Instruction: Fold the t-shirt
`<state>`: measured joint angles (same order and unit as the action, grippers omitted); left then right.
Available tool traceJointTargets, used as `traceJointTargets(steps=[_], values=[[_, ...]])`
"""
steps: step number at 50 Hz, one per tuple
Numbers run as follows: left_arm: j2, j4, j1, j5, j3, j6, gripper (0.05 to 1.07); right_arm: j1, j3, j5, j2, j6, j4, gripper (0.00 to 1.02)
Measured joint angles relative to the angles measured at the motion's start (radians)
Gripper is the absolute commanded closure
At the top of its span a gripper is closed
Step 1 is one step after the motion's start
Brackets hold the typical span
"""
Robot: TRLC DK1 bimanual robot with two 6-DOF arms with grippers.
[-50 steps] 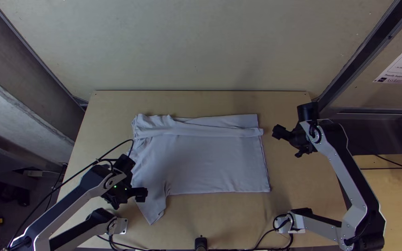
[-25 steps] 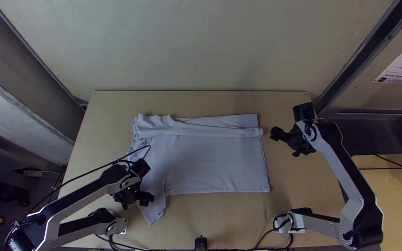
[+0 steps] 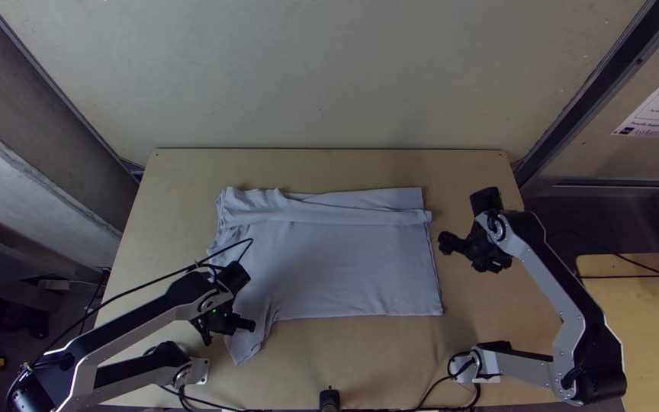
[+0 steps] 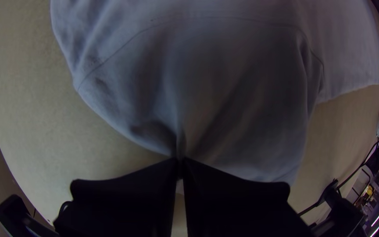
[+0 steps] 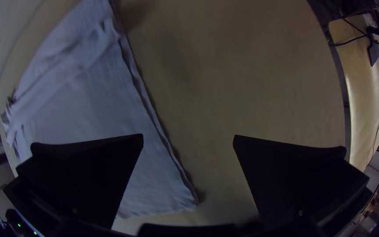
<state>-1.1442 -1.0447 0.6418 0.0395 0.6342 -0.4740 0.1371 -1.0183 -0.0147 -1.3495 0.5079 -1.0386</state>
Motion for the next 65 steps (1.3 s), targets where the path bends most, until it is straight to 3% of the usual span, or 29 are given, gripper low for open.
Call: traceJointTargets(steps=[17,30,39,49,55,62,65], values=[[0.013,0.001,-0.054,-0.019,0.000,0.007,1.04,0.085,0.090,0.066,-0.016,-0.076,-0.170,0.10],[0.017,0.001,-0.055,-0.023,0.000,0.007,1.04,0.119,0.141,0.162,-0.078,-0.128,-0.183,0.10],[0.018,0.005,-0.061,-0.023,0.000,0.007,1.04,0.126,0.171,0.192,-0.153,-0.155,-0.182,0.11],[0.018,0.006,-0.065,-0.023,0.000,0.007,1.04,0.127,0.221,0.211,-0.200,-0.192,-0.151,0.34],[0.018,0.009,-0.068,-0.023,0.000,0.007,1.04,0.122,0.228,0.210,-0.200,-0.204,-0.142,0.37],[0.018,0.016,-0.068,-0.023,0.000,0.007,1.04,0.122,0.235,0.206,-0.193,-0.206,-0.133,0.57],[0.018,0.016,-0.068,-0.023,0.000,0.007,1.04,0.122,0.243,0.206,-0.175,-0.206,-0.124,0.75]])
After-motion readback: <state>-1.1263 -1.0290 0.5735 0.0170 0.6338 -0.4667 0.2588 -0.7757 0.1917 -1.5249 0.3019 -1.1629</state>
